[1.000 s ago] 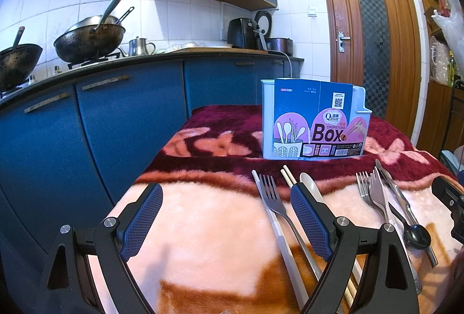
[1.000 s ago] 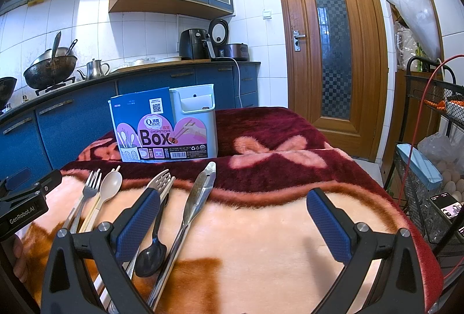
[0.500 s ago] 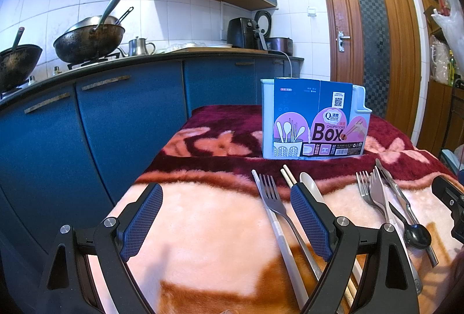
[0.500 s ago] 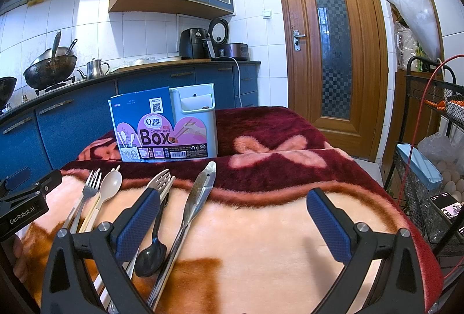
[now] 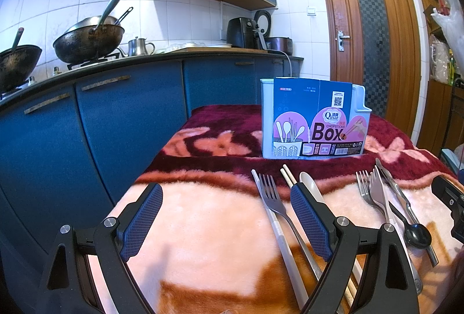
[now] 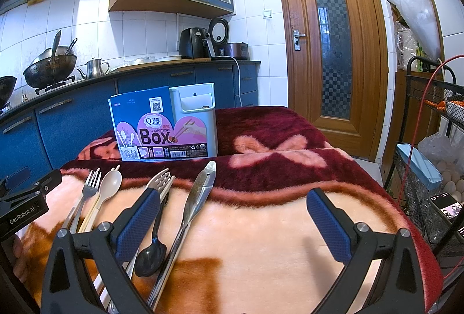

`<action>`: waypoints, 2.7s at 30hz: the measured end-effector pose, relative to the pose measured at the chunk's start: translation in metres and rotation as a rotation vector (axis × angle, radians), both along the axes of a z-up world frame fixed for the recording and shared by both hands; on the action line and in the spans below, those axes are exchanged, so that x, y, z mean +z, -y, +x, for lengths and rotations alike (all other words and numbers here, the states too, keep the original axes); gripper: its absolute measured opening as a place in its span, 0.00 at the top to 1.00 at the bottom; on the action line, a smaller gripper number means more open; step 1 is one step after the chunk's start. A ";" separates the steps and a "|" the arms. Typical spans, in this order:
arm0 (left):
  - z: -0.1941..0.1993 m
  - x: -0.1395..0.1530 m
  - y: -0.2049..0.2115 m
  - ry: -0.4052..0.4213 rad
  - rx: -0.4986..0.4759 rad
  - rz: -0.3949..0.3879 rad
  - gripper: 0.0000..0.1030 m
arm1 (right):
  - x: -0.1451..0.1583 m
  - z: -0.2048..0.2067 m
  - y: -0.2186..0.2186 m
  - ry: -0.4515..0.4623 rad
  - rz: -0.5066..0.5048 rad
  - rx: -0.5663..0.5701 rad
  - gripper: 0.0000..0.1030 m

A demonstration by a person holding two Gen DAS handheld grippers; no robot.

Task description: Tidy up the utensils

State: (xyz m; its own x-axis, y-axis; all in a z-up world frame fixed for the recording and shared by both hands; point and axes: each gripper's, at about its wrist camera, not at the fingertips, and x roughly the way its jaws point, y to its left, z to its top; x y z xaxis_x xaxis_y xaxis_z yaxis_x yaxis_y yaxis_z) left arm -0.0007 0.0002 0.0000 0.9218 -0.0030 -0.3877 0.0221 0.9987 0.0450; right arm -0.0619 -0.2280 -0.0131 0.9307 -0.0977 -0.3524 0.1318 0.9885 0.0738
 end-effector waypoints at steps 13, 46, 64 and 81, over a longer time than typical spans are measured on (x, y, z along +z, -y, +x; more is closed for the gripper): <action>0.000 0.000 0.000 0.003 0.001 -0.001 0.12 | 0.000 0.000 0.000 -0.001 -0.001 -0.001 0.00; 0.044 0.000 -0.014 -0.441 -0.090 -0.001 0.12 | 0.019 0.044 0.011 -0.412 0.039 0.141 0.09; 0.072 -0.014 -0.004 -0.623 -0.127 -0.015 0.12 | 0.002 0.080 0.006 -0.657 0.111 0.229 0.50; 0.106 -0.009 -0.006 -0.745 -0.152 -0.026 0.57 | 0.002 0.113 0.002 -0.771 0.040 0.232 0.88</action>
State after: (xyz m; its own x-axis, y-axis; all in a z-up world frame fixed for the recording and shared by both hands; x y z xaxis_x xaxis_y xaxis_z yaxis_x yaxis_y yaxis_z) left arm 0.1055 0.0060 -0.0087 0.4047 -0.1271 -0.9056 0.1751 0.9827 -0.0596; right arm 0.0511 -0.2300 -0.0114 0.4194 0.0944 -0.9029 -0.0487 0.9955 0.0814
